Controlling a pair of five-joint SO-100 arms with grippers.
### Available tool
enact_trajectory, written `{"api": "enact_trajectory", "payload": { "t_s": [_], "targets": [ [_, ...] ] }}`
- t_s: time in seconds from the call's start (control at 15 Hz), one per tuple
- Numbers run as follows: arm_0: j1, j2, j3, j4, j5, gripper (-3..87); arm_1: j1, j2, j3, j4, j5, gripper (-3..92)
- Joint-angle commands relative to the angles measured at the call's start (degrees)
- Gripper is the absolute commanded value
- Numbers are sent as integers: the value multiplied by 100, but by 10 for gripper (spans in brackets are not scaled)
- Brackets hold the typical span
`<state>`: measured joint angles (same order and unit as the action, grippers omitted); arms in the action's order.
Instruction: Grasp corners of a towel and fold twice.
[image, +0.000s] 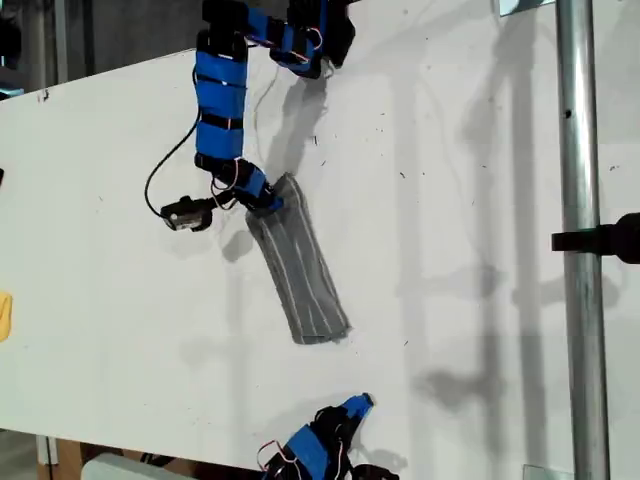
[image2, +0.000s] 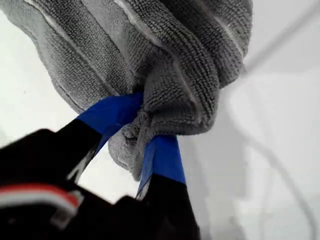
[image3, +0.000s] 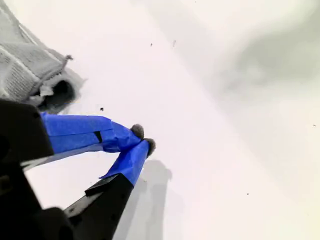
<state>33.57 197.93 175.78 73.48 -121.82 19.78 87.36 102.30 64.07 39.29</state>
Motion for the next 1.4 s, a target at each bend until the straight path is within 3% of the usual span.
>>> {"api": "enact_trajectory", "payload": {
  "t_s": [0.0,0.13,0.27,0.4,0.53,0.73,0.8,0.87,0.93,1.07,1.27,1.33],
  "targets": [
    [-97,62,-79,-9,97,-26,18,2936,1002,1230,853,-2],
    [-211,62,-114,26,255,-26,-246,4324,1213,2435,1740,-2],
    [-246,62,-141,44,316,-26,-519,4966,1090,2944,2268,-2],
    [-264,62,-149,62,369,-26,-835,4157,334,2268,2312,-2],
    [-299,62,-158,62,396,-26,-1011,2083,-703,1160,2180,-2],
    [-316,62,-123,62,431,-26,-1151,-1292,-2812,272,1960,-2],
    [-316,62,-79,62,422,-26,-1107,-2004,-3419,325,1960,88],
    [-325,62,-26,44,413,-26,-1046,-2074,-3656,325,1907,243],
    [-343,70,105,18,352,-25,-967,-1556,-3656,237,1767,323],
    [-598,70,281,-26,510,-26,-439,316,-2865,-9,1573,245],
    [-879,70,281,79,1389,-24,202,2373,-659,202,1591,214],
    [-888,70,281,79,1687,-24,264,3120,334,141,1775,165]
  ]
}}
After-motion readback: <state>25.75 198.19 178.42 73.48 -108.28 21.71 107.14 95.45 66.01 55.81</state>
